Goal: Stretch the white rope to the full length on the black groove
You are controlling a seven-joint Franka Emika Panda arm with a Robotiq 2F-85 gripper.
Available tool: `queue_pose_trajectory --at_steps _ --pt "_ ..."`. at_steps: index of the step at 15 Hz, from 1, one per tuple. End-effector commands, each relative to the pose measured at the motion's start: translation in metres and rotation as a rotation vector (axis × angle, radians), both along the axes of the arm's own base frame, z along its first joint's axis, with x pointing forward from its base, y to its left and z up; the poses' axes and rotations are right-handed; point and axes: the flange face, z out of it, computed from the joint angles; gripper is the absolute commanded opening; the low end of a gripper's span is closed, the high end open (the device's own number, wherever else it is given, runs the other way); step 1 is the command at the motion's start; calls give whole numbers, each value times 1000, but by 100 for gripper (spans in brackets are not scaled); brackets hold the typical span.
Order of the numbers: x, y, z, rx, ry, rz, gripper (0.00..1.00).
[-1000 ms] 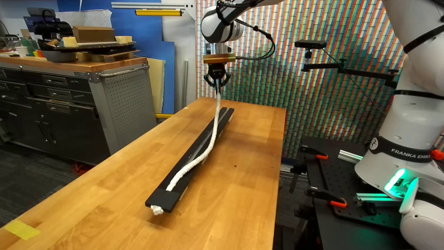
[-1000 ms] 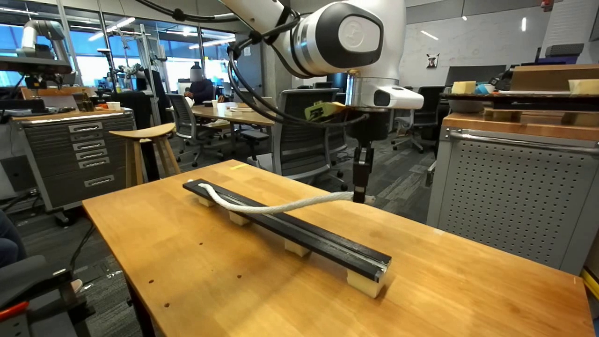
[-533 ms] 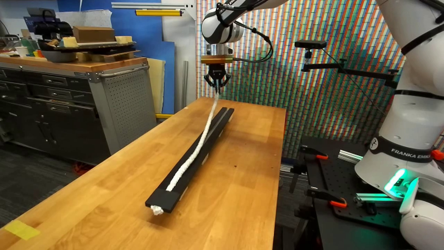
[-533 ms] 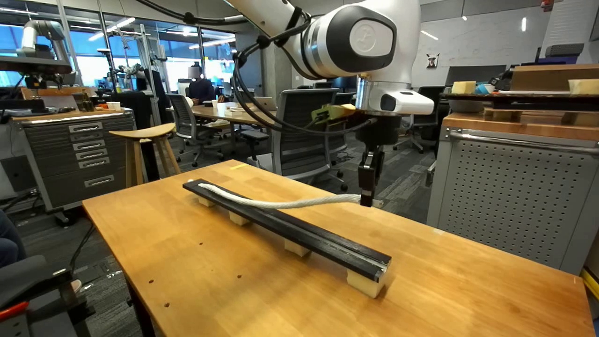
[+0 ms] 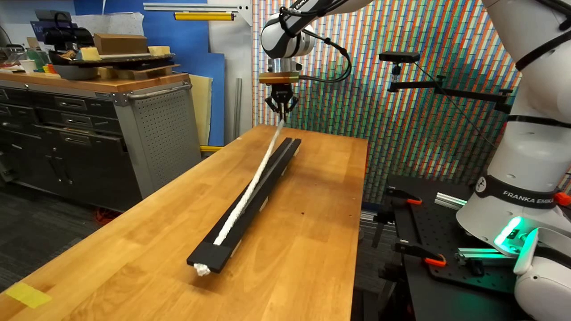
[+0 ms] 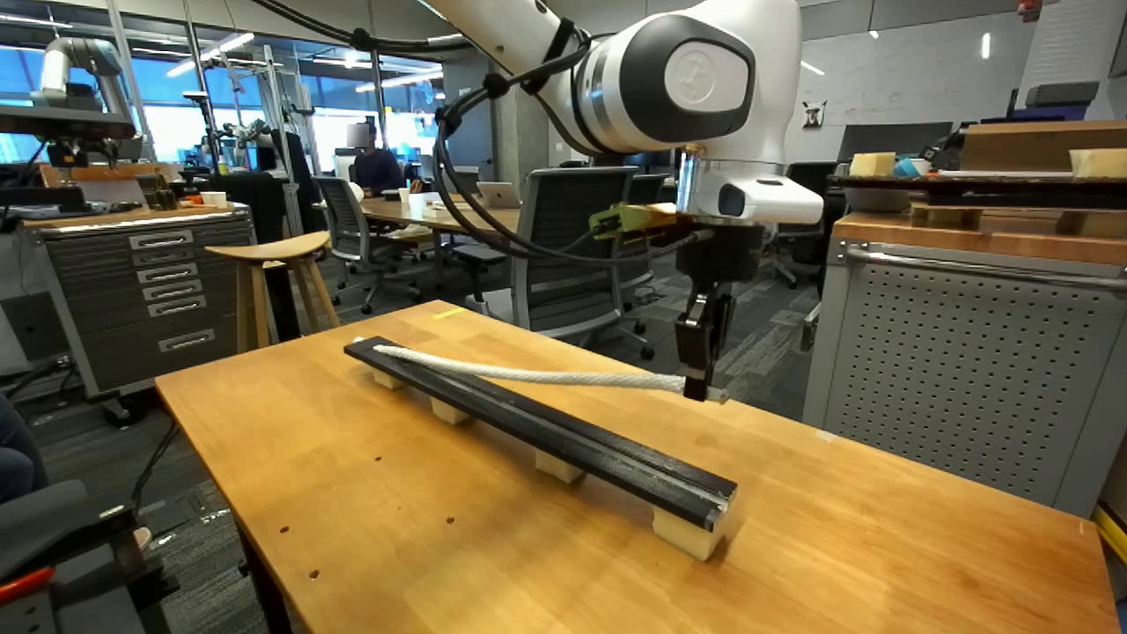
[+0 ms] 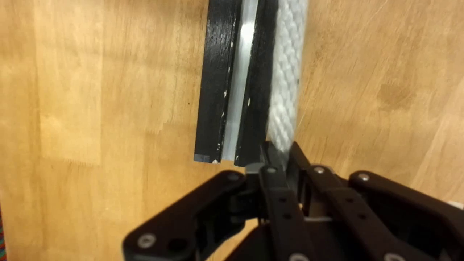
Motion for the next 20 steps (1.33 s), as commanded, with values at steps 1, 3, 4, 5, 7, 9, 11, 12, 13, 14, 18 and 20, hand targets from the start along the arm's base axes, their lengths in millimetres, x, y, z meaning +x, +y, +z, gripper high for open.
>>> queue_pose_trajectory --at_steps 1,3,4,5,7,9,11,12,13,14,18,20 --pt "-3 -14 4 -31 -9 -52 3" --pt "-4 -15 0 -39 1 -65 3" --pt "-4 -15 -3 -41 7 -68 3" --pt "-5 -14 -6 -39 18 -72 3" --pt "-6 -14 -14 -36 30 -74 3" --pt "-8 -16 -25 -34 44 -82 3" --pt "-11 -18 -34 -34 60 -90 3" --pt "-12 -20 -38 -34 68 -94 3" --pt "-13 -21 -41 -35 71 -99 3" --pt "-14 -23 -45 -34 74 -104 3" --pt "-10 -33 -56 -32 50 -134 3" --pt "-10 -37 -59 -35 40 -149 3"
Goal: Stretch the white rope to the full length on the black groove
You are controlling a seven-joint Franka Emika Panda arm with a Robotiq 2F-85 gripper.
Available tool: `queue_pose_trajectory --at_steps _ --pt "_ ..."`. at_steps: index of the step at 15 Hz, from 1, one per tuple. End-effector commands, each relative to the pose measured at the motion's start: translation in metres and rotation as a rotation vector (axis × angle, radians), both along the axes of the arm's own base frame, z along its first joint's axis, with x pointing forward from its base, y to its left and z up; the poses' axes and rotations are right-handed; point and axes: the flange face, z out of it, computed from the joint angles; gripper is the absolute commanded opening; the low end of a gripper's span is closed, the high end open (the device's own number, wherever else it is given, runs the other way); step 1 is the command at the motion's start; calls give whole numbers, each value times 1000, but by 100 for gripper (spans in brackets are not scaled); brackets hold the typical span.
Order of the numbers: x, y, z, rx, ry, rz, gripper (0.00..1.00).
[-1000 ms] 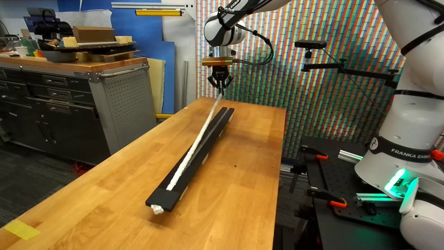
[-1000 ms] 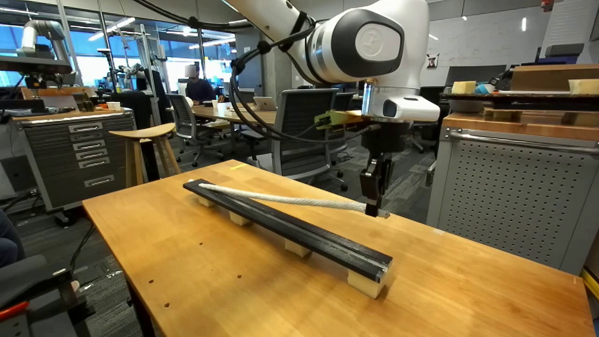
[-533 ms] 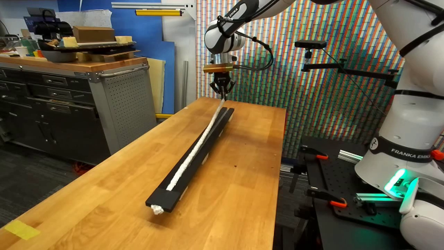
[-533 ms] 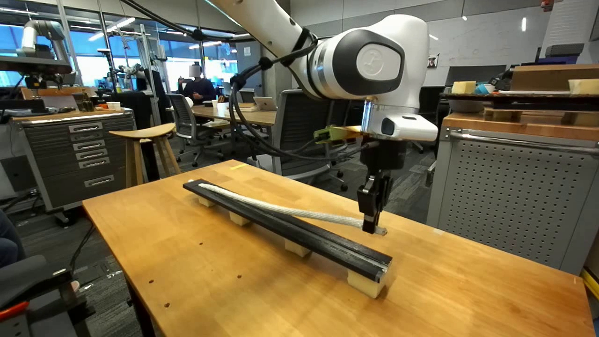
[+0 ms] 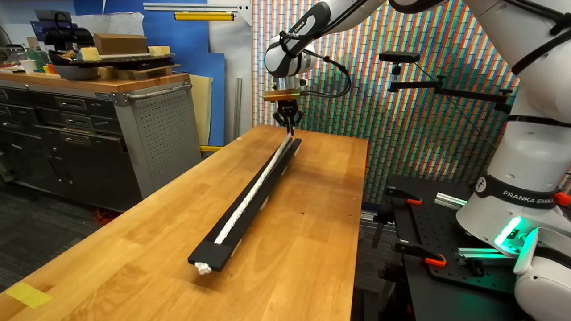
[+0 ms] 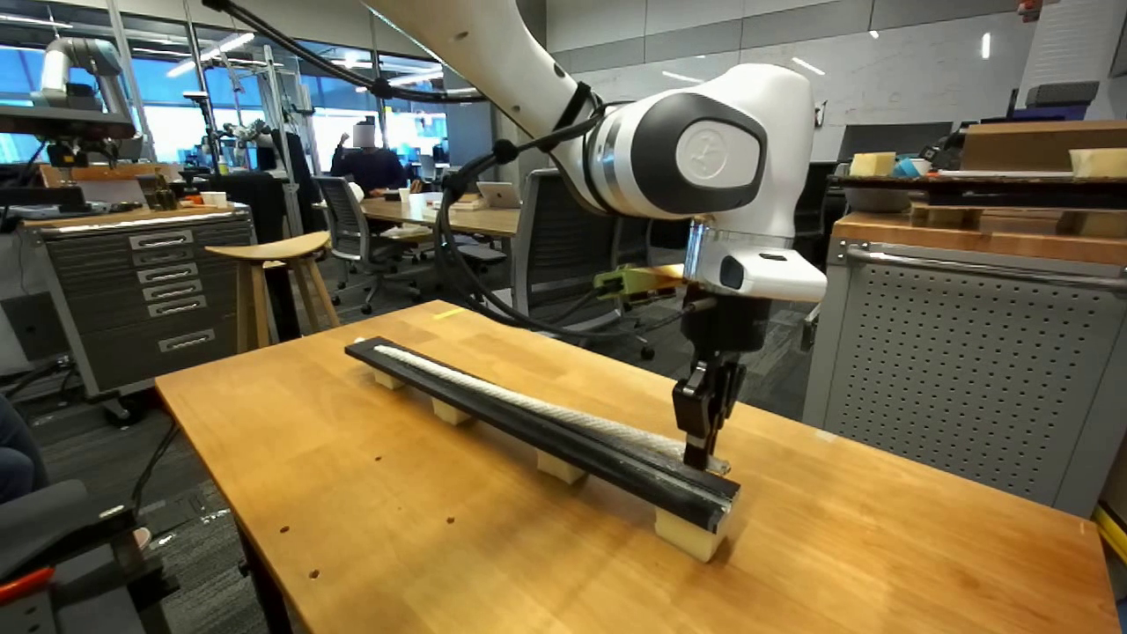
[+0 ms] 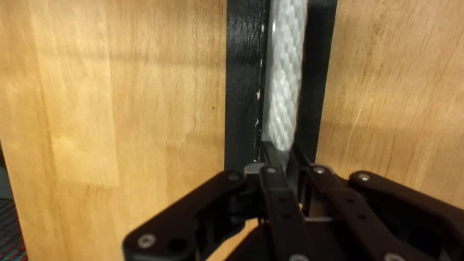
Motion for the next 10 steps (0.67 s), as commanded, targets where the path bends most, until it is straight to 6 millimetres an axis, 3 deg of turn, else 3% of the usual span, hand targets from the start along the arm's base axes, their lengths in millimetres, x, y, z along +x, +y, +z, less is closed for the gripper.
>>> queue_pose_trajectory --at_steps 1,10 --pt "4 -20 -2 -26 -36 -45 3" --pt "0 -23 -5 -46 -67 -52 3"
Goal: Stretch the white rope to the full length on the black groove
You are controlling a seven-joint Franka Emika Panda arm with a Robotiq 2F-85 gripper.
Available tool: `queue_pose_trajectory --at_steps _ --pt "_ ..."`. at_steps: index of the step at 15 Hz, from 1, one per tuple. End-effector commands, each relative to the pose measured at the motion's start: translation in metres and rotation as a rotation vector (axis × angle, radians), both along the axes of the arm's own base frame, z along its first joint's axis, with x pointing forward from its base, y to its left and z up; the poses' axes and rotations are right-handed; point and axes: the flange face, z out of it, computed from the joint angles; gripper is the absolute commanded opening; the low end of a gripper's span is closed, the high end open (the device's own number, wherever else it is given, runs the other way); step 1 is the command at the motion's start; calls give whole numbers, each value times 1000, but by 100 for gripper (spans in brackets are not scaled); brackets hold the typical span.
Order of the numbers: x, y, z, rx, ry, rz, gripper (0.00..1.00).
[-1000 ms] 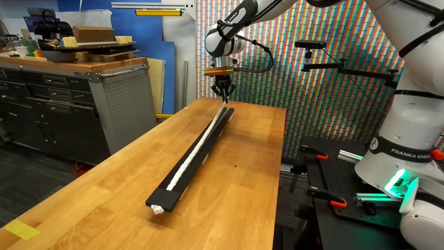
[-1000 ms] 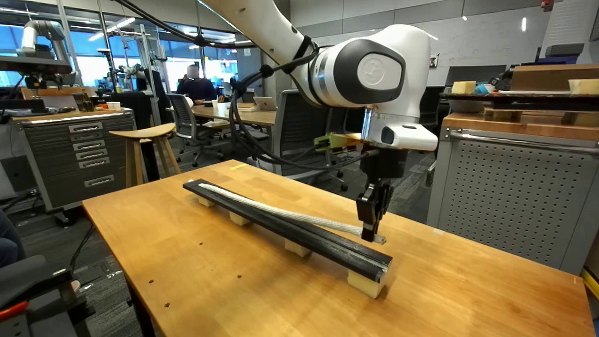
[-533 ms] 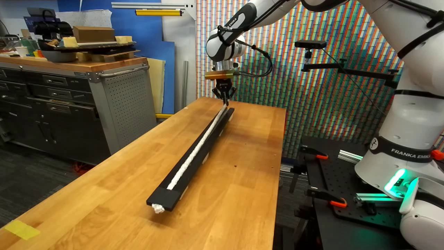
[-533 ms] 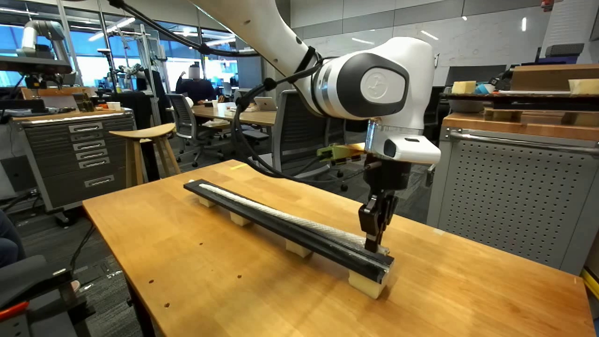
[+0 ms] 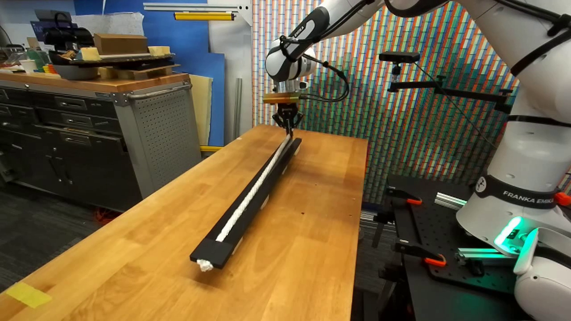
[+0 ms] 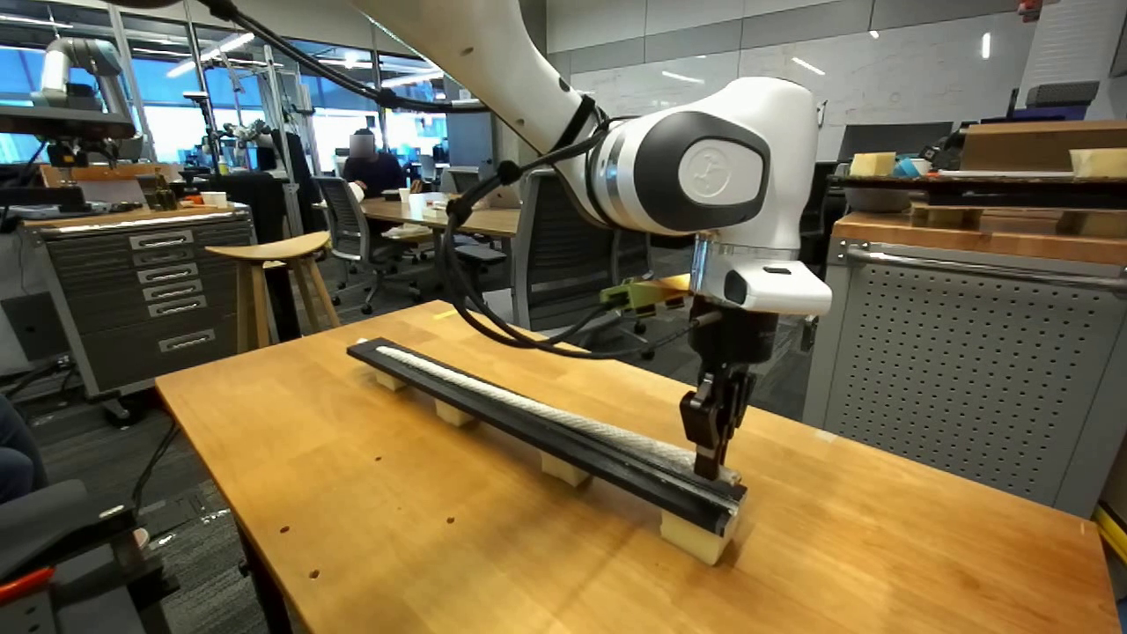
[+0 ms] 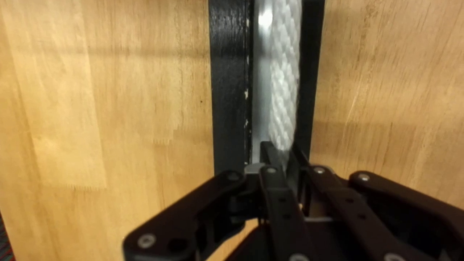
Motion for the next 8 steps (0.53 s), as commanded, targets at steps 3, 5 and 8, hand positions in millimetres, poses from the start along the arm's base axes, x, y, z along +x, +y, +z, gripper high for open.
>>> queue_pose_trajectory --at_steps 3,5,8 --pt "-8 -19 1 -21 -37 -28 3" --pt "-12 -19 -3 -15 -40 -35 3" --pt "-17 -19 -8 -19 -57 -41 3"
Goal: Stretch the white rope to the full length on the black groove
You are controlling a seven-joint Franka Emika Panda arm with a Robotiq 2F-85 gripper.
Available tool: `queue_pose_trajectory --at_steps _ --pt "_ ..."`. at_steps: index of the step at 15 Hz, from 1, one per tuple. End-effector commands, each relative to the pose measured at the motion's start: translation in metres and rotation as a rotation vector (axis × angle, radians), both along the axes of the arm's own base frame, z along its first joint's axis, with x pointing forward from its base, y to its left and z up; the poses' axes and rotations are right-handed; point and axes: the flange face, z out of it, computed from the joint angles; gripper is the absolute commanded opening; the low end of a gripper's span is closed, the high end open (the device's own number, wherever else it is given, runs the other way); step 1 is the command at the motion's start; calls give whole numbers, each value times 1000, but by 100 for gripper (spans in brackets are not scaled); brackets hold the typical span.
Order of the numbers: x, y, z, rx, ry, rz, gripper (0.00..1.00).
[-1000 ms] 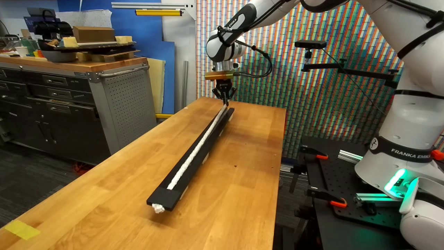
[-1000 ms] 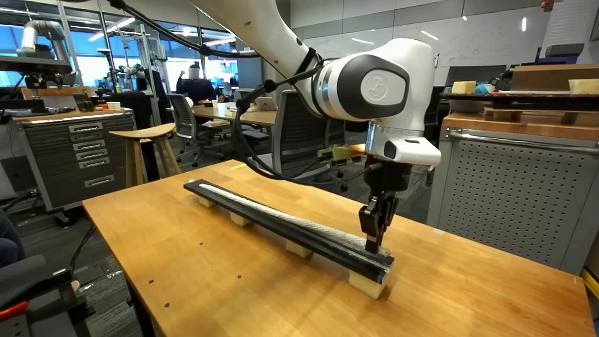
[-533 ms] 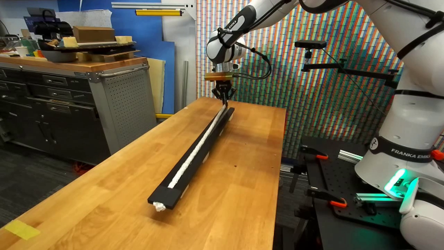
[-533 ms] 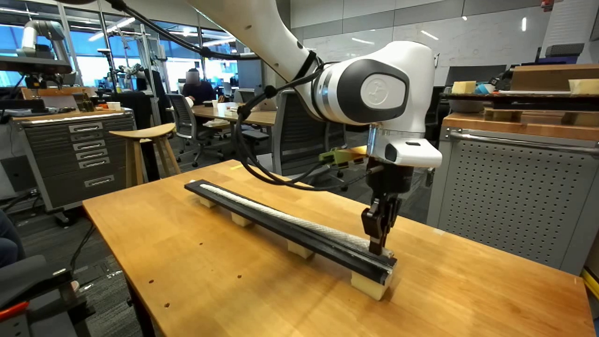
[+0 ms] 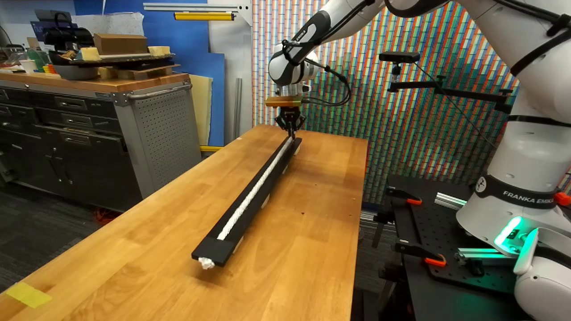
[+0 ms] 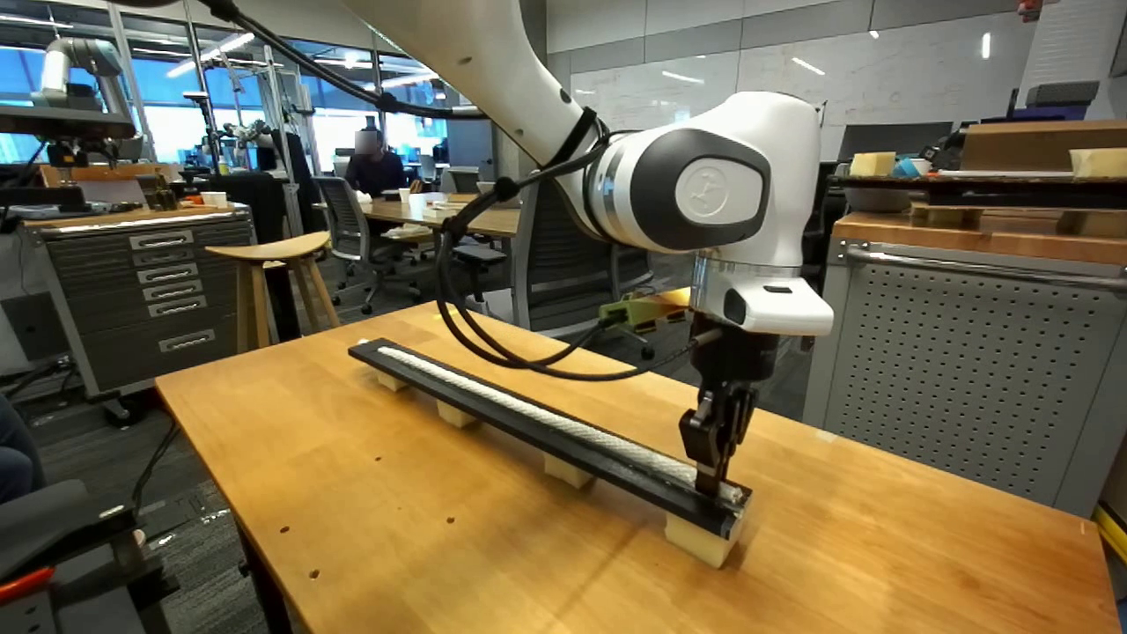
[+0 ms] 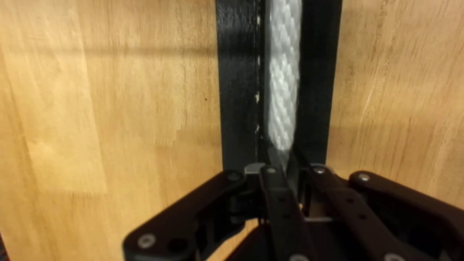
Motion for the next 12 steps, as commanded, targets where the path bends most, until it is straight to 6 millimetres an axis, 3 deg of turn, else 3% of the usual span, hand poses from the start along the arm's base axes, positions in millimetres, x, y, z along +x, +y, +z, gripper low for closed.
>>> queue_pose_trajectory --at_steps 1,10,11,12 --pt "-8 -13 5 -19 -65 -27 3" --pt "-14 -13 6 -24 -116 -35 3" --pt "-15 -13 7 -27 -118 -35 25" --pt "-17 -13 7 -26 -119 -33 38"
